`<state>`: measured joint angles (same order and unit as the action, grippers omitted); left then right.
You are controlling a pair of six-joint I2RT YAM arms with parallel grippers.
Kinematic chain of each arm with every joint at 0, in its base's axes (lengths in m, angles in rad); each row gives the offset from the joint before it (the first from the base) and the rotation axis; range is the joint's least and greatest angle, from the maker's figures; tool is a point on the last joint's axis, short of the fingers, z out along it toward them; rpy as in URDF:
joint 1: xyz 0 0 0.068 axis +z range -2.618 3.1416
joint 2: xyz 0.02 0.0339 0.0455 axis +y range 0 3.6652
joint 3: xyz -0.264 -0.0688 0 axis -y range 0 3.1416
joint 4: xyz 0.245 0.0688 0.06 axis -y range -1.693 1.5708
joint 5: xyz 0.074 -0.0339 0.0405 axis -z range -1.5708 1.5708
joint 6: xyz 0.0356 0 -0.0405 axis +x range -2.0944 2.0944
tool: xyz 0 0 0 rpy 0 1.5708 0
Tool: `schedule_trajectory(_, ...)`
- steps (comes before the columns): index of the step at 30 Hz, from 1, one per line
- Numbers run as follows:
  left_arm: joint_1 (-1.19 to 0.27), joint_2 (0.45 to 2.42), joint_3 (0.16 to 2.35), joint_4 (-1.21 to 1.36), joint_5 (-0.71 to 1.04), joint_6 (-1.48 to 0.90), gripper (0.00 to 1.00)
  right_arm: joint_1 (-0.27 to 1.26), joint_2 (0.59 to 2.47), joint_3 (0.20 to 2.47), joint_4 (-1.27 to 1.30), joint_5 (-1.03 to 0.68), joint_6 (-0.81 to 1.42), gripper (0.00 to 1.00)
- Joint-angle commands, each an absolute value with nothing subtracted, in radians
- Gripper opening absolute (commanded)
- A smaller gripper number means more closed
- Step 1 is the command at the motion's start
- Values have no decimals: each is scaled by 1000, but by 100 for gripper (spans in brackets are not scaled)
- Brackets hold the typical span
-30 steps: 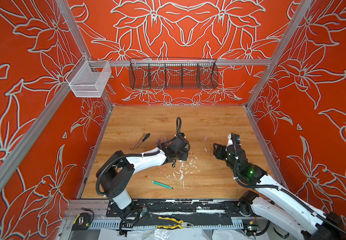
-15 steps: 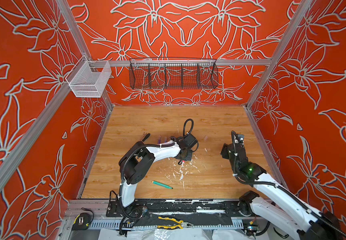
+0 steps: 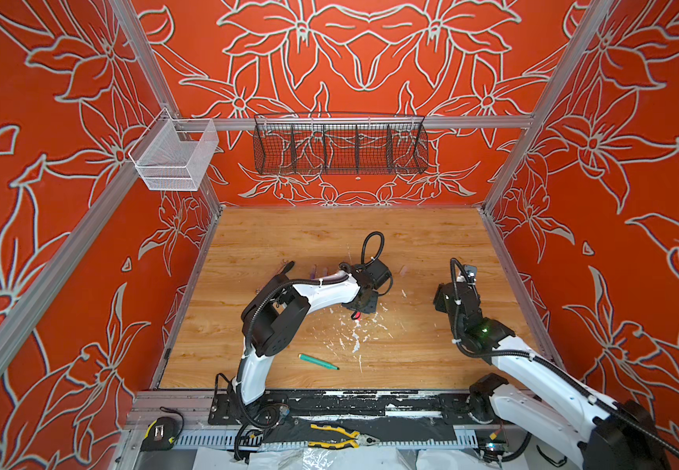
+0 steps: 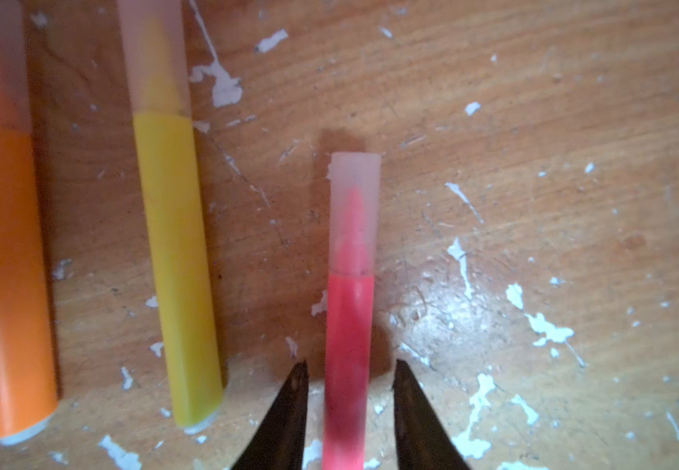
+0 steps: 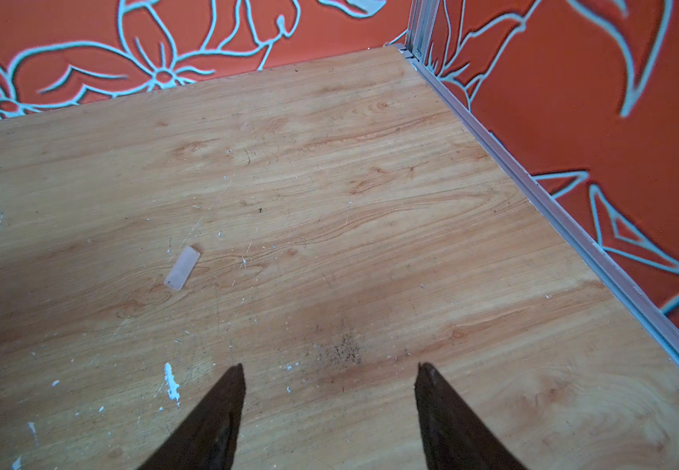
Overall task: Insert the pens into the pen caps
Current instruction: 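Lower the capped pink marker with the left gripper and lay it on the table, then move the open left gripper over the green marker and lower onto it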
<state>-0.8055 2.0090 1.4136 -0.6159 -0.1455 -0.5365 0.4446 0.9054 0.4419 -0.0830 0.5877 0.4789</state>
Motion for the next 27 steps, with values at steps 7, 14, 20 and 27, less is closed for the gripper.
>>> schedule_trajectory(7,-889,1712,1442,-893,-469,-419,54,440,900,426,-63,585,477,68)
schedule_trajectory(14,-1116,1519,1300,-1170,-603,-533,62,440,897,423,-62,561,472,68)
schedule_trajectory(20,-1276,1539,1193,-1304,-488,-737,65,440,884,420,-73,543,473,68)
schedule_trajectory(27,-1351,1624,1191,-1382,-427,-794,73,440,851,402,-71,532,472,69)
